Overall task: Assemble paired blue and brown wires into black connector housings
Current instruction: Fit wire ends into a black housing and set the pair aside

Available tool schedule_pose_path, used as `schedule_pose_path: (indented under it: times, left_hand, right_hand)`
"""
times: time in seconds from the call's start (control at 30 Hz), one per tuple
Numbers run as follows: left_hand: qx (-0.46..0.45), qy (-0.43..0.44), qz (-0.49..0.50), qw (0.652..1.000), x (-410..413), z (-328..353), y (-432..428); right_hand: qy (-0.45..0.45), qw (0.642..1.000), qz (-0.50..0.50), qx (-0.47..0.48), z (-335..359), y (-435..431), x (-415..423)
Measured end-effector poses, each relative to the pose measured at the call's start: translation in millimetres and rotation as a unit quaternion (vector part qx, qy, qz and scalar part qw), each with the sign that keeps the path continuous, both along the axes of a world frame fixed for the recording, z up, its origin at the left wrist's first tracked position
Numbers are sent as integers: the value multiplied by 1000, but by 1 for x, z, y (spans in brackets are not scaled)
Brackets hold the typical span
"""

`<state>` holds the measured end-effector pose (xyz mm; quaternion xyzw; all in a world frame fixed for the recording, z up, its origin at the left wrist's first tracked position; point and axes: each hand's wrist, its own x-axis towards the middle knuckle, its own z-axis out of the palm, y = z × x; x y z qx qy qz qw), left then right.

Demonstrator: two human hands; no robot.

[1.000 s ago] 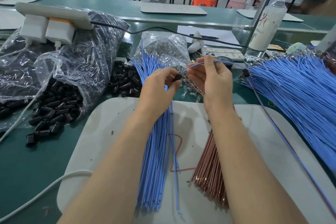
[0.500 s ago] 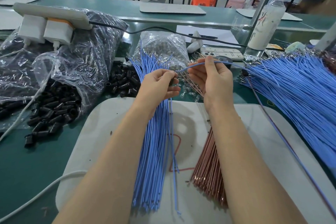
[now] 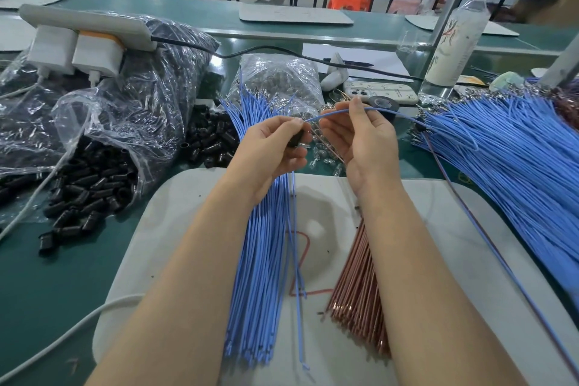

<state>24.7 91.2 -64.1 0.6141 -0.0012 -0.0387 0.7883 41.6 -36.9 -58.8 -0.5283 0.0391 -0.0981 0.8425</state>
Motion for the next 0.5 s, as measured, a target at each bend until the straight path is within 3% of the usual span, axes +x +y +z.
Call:
schedule_pose_path:
  times: [0.27,0.5]
  left_hand:
    - [-21,-12,-21,999,1,0,1]
    - [-96,29,-44,994,1,3,0]
  right_hand:
    - [33,995,42,85,0,0,0]
    - [32,991,51,120,0,1,1]
